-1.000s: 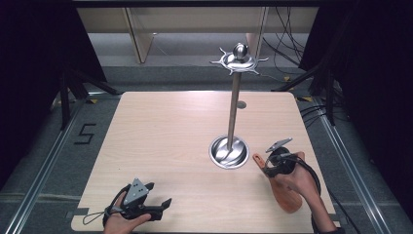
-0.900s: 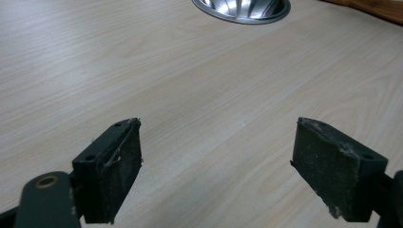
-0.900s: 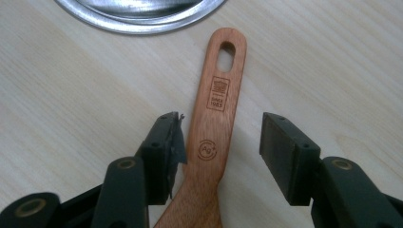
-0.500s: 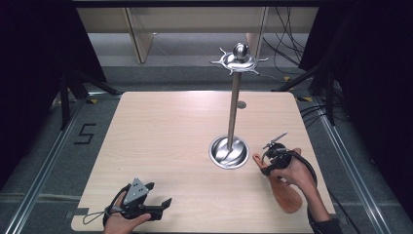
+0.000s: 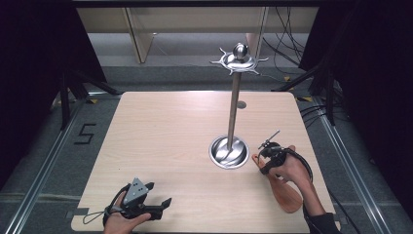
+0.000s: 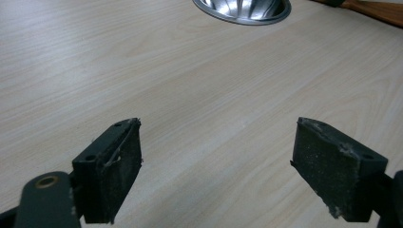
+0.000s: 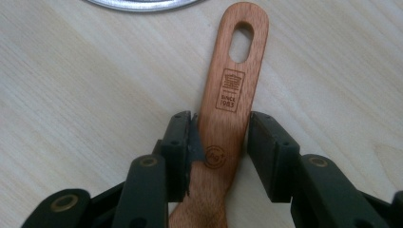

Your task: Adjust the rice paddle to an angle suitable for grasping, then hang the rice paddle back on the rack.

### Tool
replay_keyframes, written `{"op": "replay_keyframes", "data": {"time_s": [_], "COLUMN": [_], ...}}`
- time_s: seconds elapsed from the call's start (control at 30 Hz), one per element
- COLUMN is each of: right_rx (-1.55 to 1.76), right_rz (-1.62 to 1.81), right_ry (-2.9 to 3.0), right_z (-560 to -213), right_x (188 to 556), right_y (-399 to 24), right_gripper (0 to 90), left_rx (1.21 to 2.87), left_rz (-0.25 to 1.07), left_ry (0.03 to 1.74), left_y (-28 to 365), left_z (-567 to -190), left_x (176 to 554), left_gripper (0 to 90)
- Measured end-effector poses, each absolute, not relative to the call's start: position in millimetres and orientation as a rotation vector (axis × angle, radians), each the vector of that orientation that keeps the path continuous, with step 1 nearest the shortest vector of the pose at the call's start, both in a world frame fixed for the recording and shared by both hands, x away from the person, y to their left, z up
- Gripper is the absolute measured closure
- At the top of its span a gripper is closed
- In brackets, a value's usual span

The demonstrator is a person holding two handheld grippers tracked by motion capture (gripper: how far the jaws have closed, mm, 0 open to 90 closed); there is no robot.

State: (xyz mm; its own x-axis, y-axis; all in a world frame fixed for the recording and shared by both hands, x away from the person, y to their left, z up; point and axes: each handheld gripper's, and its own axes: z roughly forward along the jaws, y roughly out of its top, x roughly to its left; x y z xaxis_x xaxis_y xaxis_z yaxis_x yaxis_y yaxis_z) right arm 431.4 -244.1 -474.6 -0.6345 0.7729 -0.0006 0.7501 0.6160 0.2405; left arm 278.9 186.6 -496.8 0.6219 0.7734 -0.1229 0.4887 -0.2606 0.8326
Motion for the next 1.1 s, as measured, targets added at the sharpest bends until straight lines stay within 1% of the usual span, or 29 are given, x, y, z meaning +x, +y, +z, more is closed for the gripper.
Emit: {"op": "replay_keyframes", "data": {"time_s": [0.17,0.43,0.53,0.6,0.63,0.67,0.73,0.8,1.1], "right_rx": [1.21,1.148,1.099,1.089,1.084,1.082,1.047,1.031,1.044], "right_rz": [0.277,0.207,0.195,0.193,0.195,0.204,0.228,0.261,0.355], "right_ry": [2.785,2.761,2.777,2.754,2.75,2.749,2.742,2.741,2.7], "right_z": [-473,-473,-473,-471,-470,-467,-461,-457,-448], "right_x": [434,431,429,426,425,424,421,418,409], "right_y": [-237,-230,-229,-229,-229,-229,-231,-233,-242], "right_gripper": [65.5,66.0,66.0,66.0,66.0,66.0,66.1,66.1,66.1], "left_rx": [1.921,1.933,1.904,1.921,1.938,1.922,1.936,1.922,1.932], "left_rz": [0.389,0.407,0.389,0.399,0.41,0.399,0.411,0.394,0.41], "left_ry": [1.005,0.99,0.999,1.0,0.972,0.997,0.994,0.996,0.99], "left_y": [187,188,187,188,190,189,189,188,188], "left_z": [-497,-495,-495,-495,-495,-495,-494,-496,-495], "left_x": [279,279,278,278,279,278,279,278,278], "left_gripper": [16.0,16.1,16.1,16.1,16.1,16.1,16.1,16.1,16.1]}}
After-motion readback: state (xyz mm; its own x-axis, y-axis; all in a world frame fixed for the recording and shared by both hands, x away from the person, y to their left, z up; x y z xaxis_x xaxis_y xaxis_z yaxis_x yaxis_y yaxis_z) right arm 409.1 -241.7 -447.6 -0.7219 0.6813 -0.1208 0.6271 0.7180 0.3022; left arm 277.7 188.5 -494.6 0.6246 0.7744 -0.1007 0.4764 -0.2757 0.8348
